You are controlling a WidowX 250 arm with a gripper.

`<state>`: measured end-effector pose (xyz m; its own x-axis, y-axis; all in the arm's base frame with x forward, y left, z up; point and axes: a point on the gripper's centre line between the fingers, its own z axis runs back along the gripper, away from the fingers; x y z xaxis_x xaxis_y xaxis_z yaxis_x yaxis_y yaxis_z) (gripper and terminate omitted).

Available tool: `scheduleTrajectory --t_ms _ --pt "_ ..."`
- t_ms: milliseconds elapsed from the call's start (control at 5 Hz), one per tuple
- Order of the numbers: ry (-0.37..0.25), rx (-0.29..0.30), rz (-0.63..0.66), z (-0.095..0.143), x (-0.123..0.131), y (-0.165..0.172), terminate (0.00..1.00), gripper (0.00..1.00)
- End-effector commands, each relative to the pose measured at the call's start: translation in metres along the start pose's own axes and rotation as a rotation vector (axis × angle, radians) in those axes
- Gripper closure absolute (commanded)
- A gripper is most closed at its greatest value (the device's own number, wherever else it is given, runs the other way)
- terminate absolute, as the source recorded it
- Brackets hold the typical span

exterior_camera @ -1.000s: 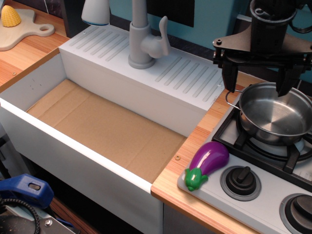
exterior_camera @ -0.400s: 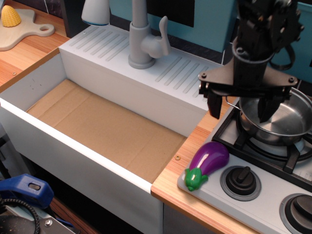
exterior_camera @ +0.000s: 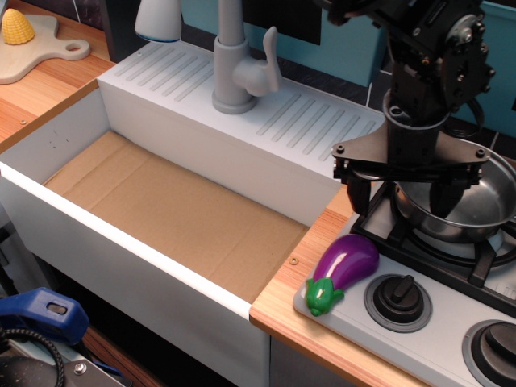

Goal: Put pot or pan in sink

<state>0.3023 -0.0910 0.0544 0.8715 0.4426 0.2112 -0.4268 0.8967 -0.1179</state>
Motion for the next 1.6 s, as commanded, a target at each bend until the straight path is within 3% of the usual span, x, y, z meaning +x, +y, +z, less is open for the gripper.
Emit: scheduleTrajectory --t_ms 0,200,400,1000,1400 --pt "-0.037 -0.030 0.002 0.001 0.018 -0.008 0.00 0.00" --pt "-0.053 -0.028 0.019 -0.006 0.015 -0.010 0.00 1.00" --pt "-0.073 -0.011 0.003 -0.004 0.015 -0.010 0.00 1.00" --pt "-0.037 0.088 -0.120 0.033 0.048 0.029 0.00 1.00" --pt "-0.048 0.147 -0.137 0.043 0.044 0.080 0.00 1.00"
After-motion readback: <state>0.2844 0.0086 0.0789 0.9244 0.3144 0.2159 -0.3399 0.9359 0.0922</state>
